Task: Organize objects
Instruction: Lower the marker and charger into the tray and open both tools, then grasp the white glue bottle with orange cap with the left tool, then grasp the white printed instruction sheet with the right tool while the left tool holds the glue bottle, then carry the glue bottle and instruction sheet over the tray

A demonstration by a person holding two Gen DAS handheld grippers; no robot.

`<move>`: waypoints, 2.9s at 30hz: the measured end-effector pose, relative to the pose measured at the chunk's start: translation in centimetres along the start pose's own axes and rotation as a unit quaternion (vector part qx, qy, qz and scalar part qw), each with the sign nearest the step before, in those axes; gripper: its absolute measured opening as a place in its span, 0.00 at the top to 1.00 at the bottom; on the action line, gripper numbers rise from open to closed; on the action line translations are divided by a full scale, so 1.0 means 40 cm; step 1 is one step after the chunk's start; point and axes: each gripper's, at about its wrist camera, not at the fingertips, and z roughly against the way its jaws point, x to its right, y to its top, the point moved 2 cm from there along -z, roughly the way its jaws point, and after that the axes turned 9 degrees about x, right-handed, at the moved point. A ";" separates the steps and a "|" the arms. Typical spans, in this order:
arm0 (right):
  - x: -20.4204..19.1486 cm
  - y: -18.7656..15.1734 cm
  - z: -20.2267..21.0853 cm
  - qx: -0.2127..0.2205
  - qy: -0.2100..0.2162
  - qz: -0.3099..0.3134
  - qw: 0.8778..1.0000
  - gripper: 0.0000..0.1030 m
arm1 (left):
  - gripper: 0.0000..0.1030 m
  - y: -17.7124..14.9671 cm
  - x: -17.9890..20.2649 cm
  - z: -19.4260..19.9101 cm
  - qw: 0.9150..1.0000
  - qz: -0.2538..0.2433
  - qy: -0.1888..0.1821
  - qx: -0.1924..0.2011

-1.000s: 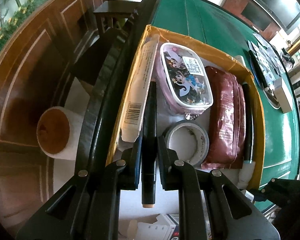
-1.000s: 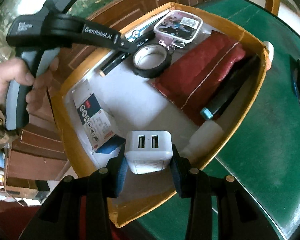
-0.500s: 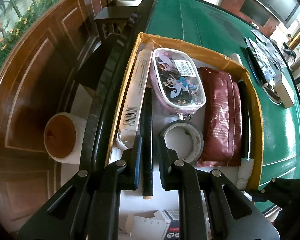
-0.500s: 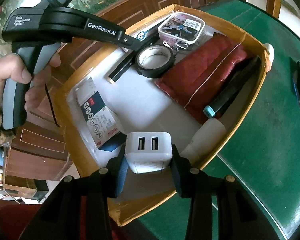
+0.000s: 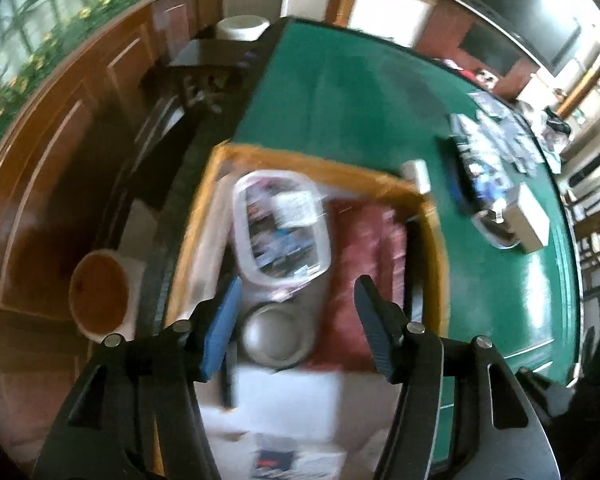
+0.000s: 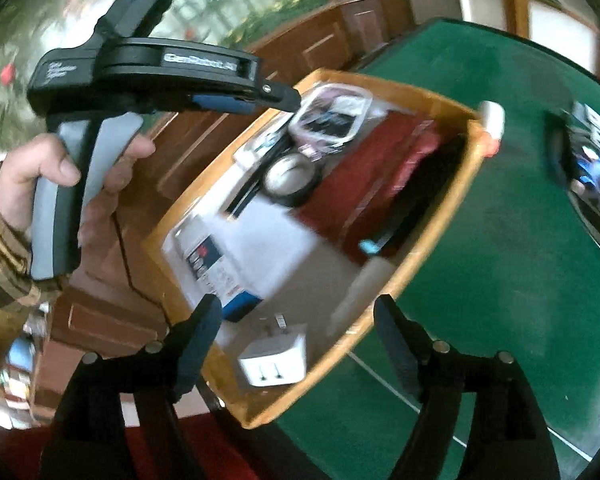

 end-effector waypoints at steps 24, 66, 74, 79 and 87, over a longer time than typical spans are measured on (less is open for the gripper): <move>0.343 -0.130 0.262 0.060 -0.112 -0.172 0.977 0.22 | 0.27 0.191 0.344 -0.391 0.995 -0.057 -0.012 -0.080; 0.776 0.154 0.114 -0.104 -0.211 0.084 0.968 0.19 | 0.75 -0.219 0.457 -0.211 0.985 -0.036 -0.091 -0.141; 0.761 0.110 0.162 -0.079 -0.224 0.031 0.971 0.32 | 0.75 -0.225 0.463 -0.208 0.987 -0.036 -0.090 -0.129; 0.699 0.061 0.205 -0.041 -0.196 -0.014 0.980 0.32 | 0.75 -0.238 0.458 -0.196 0.986 -0.033 -0.099 -0.128; 0.558 0.000 0.211 -0.018 -0.144 -0.051 0.988 0.32 | 0.74 -0.253 0.421 -0.147 0.986 -0.010 -0.120 -0.117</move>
